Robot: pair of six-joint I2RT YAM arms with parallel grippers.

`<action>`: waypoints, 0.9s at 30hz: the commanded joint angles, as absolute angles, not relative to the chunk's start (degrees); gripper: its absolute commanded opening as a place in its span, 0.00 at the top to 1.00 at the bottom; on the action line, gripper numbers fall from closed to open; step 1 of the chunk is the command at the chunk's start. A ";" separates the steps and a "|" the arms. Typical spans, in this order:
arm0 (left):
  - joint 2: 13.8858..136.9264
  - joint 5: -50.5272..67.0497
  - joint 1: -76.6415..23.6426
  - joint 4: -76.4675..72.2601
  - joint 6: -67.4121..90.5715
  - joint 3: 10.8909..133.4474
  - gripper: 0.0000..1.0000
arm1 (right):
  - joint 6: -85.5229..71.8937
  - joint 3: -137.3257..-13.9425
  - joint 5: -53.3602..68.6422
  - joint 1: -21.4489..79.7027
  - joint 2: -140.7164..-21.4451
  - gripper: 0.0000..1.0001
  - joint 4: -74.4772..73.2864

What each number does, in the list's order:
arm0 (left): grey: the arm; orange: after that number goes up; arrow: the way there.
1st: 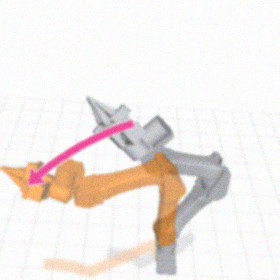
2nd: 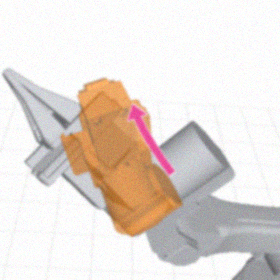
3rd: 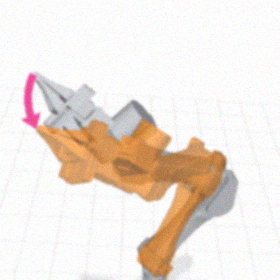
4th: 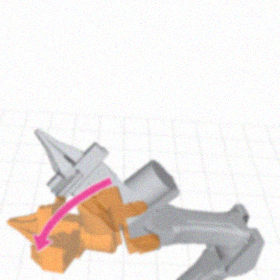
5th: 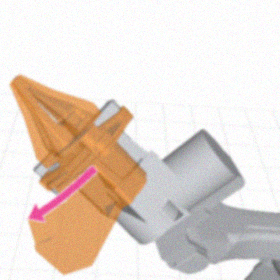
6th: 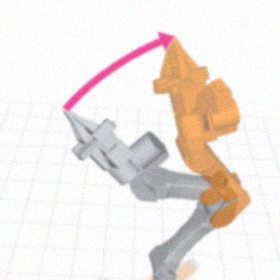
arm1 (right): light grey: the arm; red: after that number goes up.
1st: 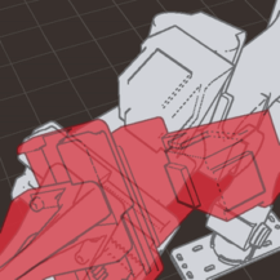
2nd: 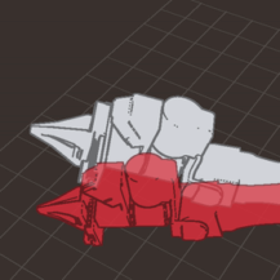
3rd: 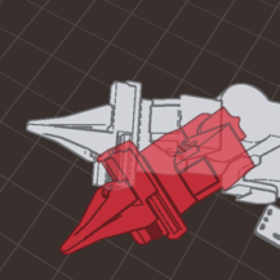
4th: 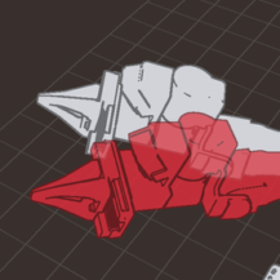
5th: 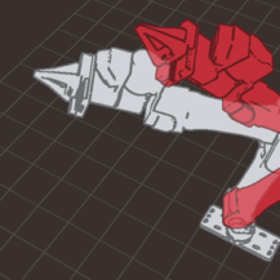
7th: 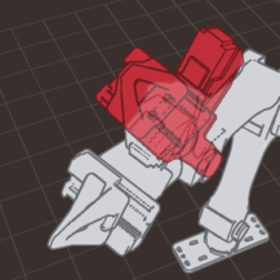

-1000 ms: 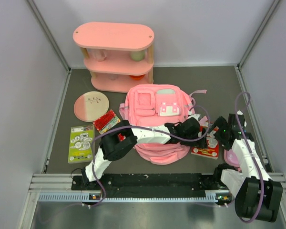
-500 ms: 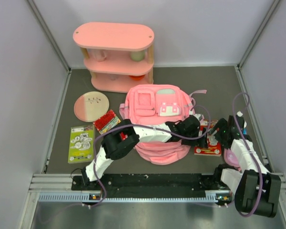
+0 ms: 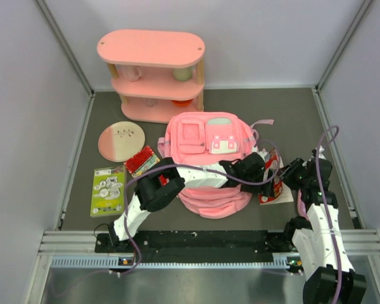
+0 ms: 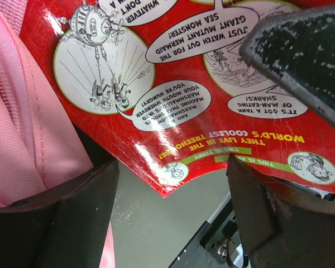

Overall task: Pack the student bag
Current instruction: Pick up the book from the center of the board.

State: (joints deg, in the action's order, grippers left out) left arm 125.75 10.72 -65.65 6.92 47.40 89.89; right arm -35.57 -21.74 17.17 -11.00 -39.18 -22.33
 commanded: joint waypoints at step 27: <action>101.01 -1.39 -64.34 8.96 38.59 80.43 0.10 | -39.19 -34.09 14.24 -9.76 -34.19 1.00 -36.82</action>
